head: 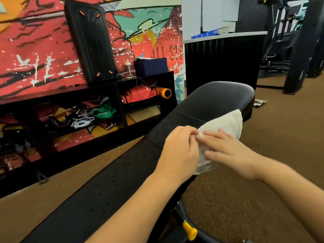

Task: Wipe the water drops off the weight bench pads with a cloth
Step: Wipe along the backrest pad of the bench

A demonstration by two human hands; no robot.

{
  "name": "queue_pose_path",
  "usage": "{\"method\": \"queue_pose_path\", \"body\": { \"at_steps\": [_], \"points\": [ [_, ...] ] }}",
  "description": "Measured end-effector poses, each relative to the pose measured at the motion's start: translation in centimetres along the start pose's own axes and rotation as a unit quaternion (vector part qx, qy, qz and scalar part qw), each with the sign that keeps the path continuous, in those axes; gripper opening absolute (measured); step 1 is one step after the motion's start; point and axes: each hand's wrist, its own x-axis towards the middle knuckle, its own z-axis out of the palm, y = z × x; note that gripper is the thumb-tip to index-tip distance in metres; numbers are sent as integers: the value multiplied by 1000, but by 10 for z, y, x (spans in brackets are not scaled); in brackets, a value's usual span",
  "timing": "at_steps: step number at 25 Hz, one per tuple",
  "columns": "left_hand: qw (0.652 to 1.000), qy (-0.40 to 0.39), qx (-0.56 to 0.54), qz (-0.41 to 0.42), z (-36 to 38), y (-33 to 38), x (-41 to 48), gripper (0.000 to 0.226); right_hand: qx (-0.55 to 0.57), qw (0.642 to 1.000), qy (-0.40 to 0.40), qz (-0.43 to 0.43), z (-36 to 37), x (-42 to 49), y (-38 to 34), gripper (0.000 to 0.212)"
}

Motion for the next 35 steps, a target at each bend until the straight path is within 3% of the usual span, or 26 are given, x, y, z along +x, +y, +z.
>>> {"method": "queue_pose_path", "body": {
  "at_steps": [2, 4, 5, 8, 10, 13, 17, 21, 25, 29, 35],
  "points": [
    [993, -73, 40, -81, 15, 20, 10, 27, 59, 996, 55, 32, -29, 10, 17, 57],
    [974, -130, 90, -163, 31, 41, 18, 29, -72, 978, 178, 84, -44, 41, 31, 63],
    [962, -153, 104, -200, 39, 51, 22, 34, -139, 963, 200, 116, -48, 61, 35, 58],
    [917, -203, 76, -334, 67, 57, 38, 74, -213, 955, 170, 114, -56, 119, 46, 43],
    [916, -197, 106, -332, 75, 43, 46, 85, -218, 958, 148, 117, -62, 143, 54, 44],
    [939, -177, 146, -256, 68, -3, 49, 95, -215, 961, 101, 145, -59, 159, 64, 48],
    [947, -187, 163, -203, 47, -54, 74, 92, -340, 932, 0, 124, -43, 162, 63, 54],
    [951, -176, 186, -173, 38, -87, 108, 99, -323, 937, -2, 131, -46, 163, 62, 55],
    [934, -184, 233, -200, 43, -77, 107, 87, -301, 944, 16, 131, -46, 162, 61, 55],
    [934, -207, 196, -217, 60, -52, 88, 88, -290, 947, 28, 132, -45, 163, 61, 55],
    [949, -160, 187, -198, 47, -95, 155, 94, -278, 951, 33, 130, -44, 168, 66, 55]
  ]
}}
